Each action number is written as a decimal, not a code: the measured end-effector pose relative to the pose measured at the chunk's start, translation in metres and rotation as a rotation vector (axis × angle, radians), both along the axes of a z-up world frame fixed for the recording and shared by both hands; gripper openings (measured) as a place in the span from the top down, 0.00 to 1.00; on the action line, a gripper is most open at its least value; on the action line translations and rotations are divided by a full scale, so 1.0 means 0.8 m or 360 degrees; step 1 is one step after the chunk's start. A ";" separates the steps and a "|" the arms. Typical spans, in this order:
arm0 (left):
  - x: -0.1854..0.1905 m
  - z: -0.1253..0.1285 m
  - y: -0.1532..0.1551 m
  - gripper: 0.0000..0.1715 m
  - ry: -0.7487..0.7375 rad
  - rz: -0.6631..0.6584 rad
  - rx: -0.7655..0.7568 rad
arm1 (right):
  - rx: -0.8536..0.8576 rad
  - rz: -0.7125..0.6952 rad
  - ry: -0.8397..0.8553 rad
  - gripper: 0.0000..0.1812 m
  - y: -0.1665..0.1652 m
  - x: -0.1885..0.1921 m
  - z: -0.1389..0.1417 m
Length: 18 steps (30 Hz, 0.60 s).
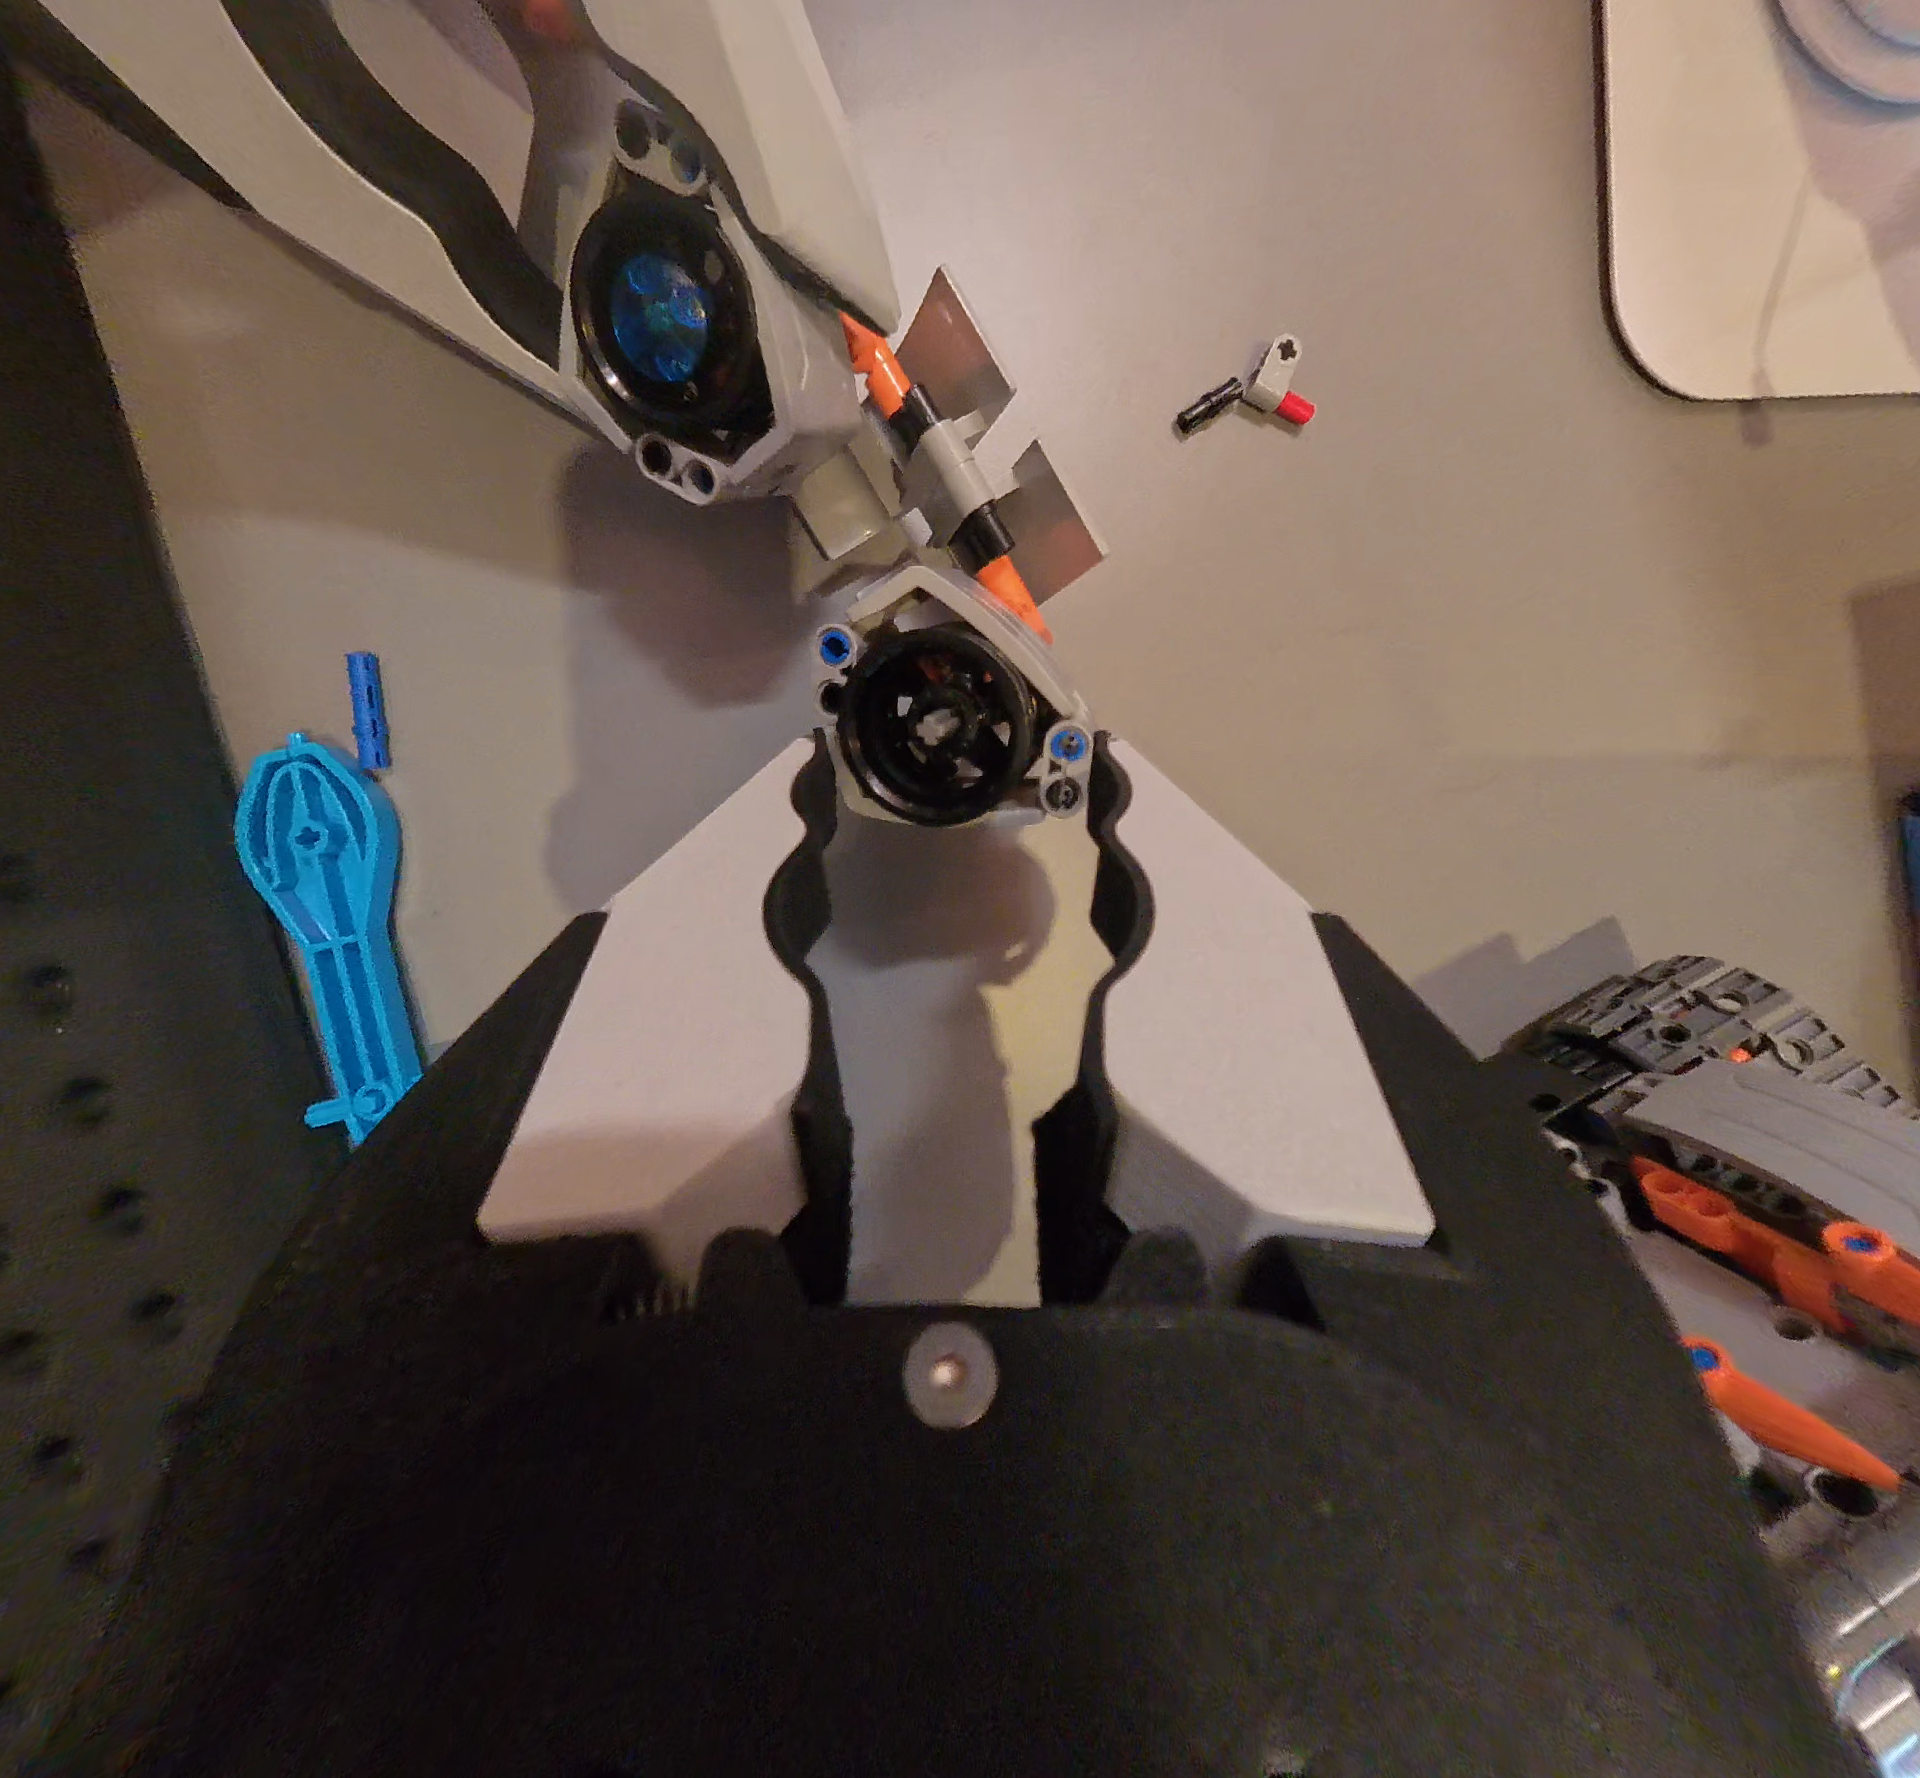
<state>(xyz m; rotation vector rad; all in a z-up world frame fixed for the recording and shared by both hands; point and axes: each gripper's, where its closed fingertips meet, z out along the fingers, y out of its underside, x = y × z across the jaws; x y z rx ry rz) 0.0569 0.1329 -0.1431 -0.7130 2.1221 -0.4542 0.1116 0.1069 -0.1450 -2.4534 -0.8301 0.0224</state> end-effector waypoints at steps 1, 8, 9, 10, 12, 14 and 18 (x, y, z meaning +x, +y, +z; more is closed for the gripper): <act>0.000 0.000 0.000 0.75 -0.0006 -0.0004 0.0014 | 0.0013 0.0009 -0.0037 0.74 0.000 0.000 -0.001; -0.001 -0.002 0.006 0.70 0.0006 0.0041 -0.0035 | 0.0117 0.0068 -0.0194 0.74 0.006 0.001 -0.002; -0.001 0.000 0.007 0.70 0.0001 0.0044 -0.0043 | 0.0131 0.0077 -0.0191 0.74 0.007 0.000 -0.002; -0.002 0.000 0.007 0.70 0.0005 0.0048 -0.0052 | 0.0144 0.0078 -0.0186 0.74 0.007 0.000 -0.001; -0.005 -0.002 0.006 0.75 0.0018 0.0045 -0.0077 | 0.0174 0.0099 -0.0177 0.74 0.008 -0.002 0.001; -0.006 -0.002 0.008 0.75 0.0020 0.0056 -0.0079 | 0.0186 0.0105 -0.0175 0.74 0.008 -0.001 0.002; -0.006 -0.002 0.009 0.75 0.0025 0.0067 -0.0082 | 0.0200 0.0153 -0.0159 0.73 0.006 -0.002 0.001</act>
